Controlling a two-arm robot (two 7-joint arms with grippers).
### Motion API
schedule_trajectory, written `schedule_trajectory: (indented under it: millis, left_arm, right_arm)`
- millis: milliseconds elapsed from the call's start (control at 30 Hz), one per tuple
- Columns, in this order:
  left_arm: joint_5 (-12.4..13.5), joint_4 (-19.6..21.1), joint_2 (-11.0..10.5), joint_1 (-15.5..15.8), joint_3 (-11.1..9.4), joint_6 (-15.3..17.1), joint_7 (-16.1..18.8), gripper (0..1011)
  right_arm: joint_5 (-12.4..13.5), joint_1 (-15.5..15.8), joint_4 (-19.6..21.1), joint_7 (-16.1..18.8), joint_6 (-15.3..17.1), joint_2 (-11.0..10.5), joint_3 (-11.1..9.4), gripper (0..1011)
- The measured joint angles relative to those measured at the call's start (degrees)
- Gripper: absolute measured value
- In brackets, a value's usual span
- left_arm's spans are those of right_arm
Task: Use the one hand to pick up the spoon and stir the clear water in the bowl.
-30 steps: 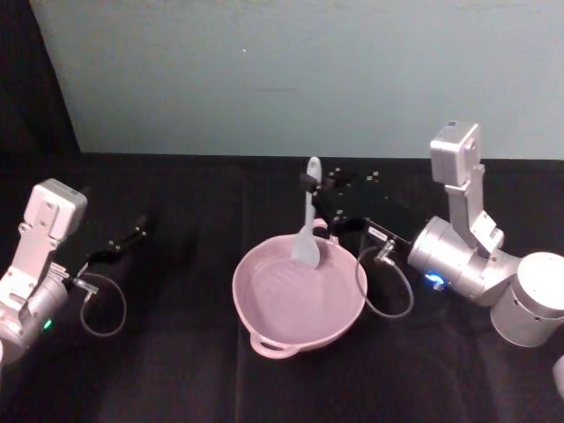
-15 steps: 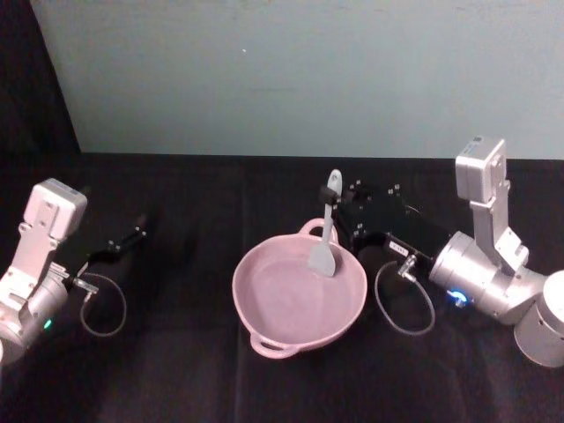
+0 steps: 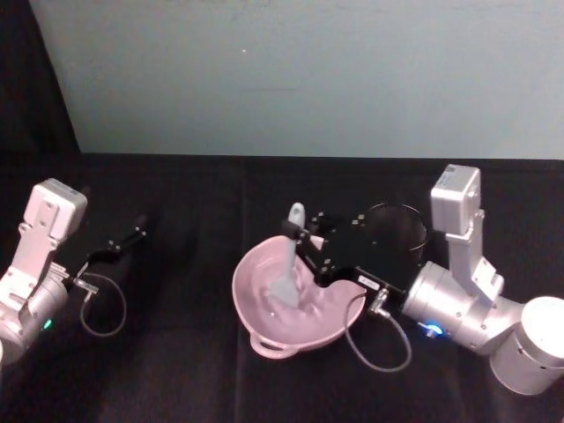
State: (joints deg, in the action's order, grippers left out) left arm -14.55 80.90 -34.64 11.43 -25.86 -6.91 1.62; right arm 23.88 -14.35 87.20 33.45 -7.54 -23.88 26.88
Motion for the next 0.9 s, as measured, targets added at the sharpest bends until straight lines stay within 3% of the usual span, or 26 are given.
schedule_trajectory:
  millis: [433,700,900]
  left_arm:
    - [0.0,0.0,0.0,0.0,0.0,0.0,0.0,1005]
    - [0.0,0.0,0.0,0.0,0.0,0.0,0.0,1005]
    - [0.0,0.0,0.0,0.0,0.0,0.0,0.0,1005]
  right_arm:
    - [-0.16,-4.81,-4.6,0.92,-0.04,4.09,3.42,119]
    - [-1.74,-8.22,-9.87,-0.3,-1.32,5.67,3.22,119]
    - [-2.41,-8.31,-10.95,-1.77,-2.2,5.34,1.67,119]
